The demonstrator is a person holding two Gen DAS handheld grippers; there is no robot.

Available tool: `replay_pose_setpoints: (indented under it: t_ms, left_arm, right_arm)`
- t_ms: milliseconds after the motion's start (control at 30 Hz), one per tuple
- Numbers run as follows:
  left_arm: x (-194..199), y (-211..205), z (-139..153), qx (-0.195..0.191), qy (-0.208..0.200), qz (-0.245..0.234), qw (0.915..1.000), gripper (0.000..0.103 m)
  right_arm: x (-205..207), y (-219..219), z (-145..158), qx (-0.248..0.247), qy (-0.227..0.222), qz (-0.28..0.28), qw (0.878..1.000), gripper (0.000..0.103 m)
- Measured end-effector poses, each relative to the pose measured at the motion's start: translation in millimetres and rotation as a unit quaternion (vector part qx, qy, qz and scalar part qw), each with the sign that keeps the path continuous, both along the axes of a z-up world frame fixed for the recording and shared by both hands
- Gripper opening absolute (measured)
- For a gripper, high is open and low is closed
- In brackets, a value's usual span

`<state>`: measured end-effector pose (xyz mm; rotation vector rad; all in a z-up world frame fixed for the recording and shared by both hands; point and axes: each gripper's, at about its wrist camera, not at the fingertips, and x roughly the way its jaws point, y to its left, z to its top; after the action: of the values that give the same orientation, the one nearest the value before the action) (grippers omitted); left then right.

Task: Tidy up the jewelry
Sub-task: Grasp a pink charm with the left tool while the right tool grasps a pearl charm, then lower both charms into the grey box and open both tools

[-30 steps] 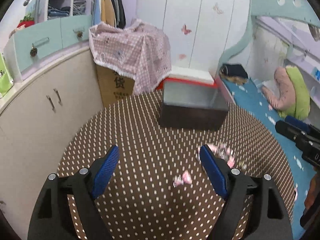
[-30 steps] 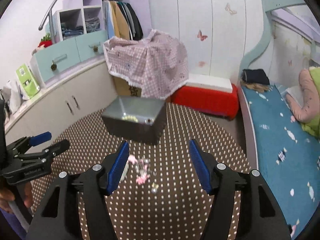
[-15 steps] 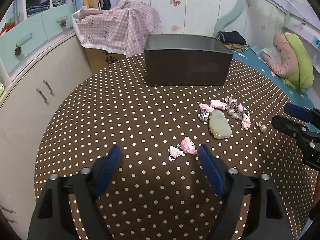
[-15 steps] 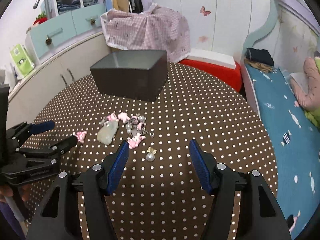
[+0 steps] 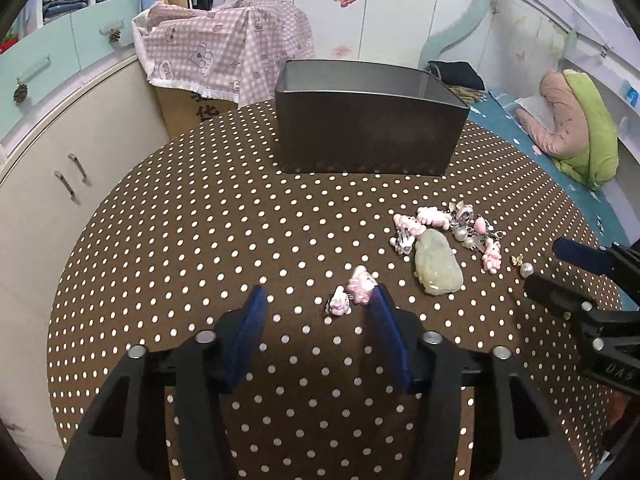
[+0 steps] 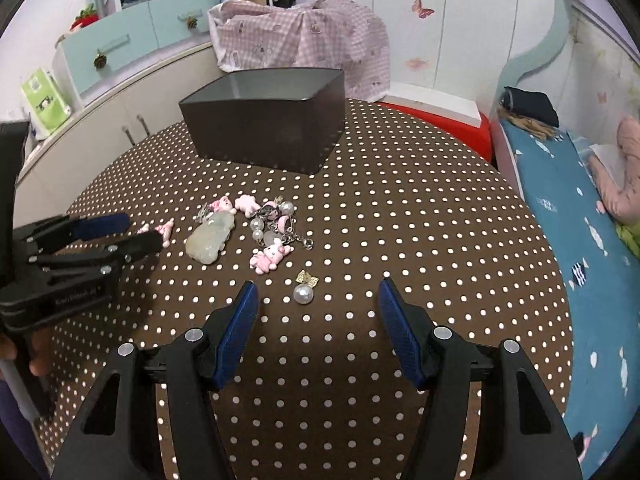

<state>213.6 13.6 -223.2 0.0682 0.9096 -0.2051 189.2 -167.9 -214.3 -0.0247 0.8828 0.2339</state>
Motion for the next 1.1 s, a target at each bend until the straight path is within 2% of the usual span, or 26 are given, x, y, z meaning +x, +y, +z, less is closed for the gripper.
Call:
replay_pose_setpoints:
  t_ms: [33, 167, 200, 267, 400, 467, 533, 833, 1100]
  left_arm:
    - [1.9, -0.6, 0.9, -0.002, 0.001, -0.002, 1.0000, 0.040]
    - [5.0, -3.7, 0.5, 0.015, -0.004, -0.002, 0.9999, 0.013]
    - [5.2, -2.4, 0.4, 0.013, -0.003, -0.001, 0.9999, 0.013]
    - [5.6, 2.6, 0.5, -0.005, 0.001, 0.000, 1.0000, 0.013]
    - [3.2, 11.9, -0.1, -0.025, 0.004, 0.006, 0.9997, 0.012]
    - [0.1, 14.8, 1.2, -0.036, 0.003, 0.006, 0.9993, 0.012]
    - [-3.1, 19.0, 4.9, -0.050, 0.000, 0.004, 0.9988, 0.012]
    - [-10.4, 23.3, 21.2, -0.081, -0.011, -0.006, 0.9966, 0.012]
    - [-1.4, 15.5, 60.9, -0.105, -0.042, -0.036, 0.9929, 0.012]
  right_arm:
    - [0.9, 0.5, -0.5, 0.000, 0.000, 0.001, 1.000, 0.061]
    - [5.2, 4.1, -2.2, -0.003, 0.002, 0.008, 1.000, 0.060]
    - [6.0, 4.8, -2.6, -0.003, 0.004, 0.010, 1.000, 0.057]
    - [7.3, 6.9, -6.0, -0.003, 0.012, 0.016, 1.000, 0.043]
    - [8.7, 12.2, -7.7, -0.010, 0.012, 0.017, 1.000, 0.035]
    - [10.0, 12.0, -8.2, -0.005, 0.013, 0.021, 1.000, 0.018]
    - [10.2, 12.5, -8.6, 0.000, 0.015, 0.023, 1.000, 0.011]
    - [8.8, 5.9, 7.9, 0.021, 0.001, 0.025, 0.999, 0.011]
    - [21.7, 1.2, 47.9, 0.038, -0.038, 0.026, 0.998, 0.011]
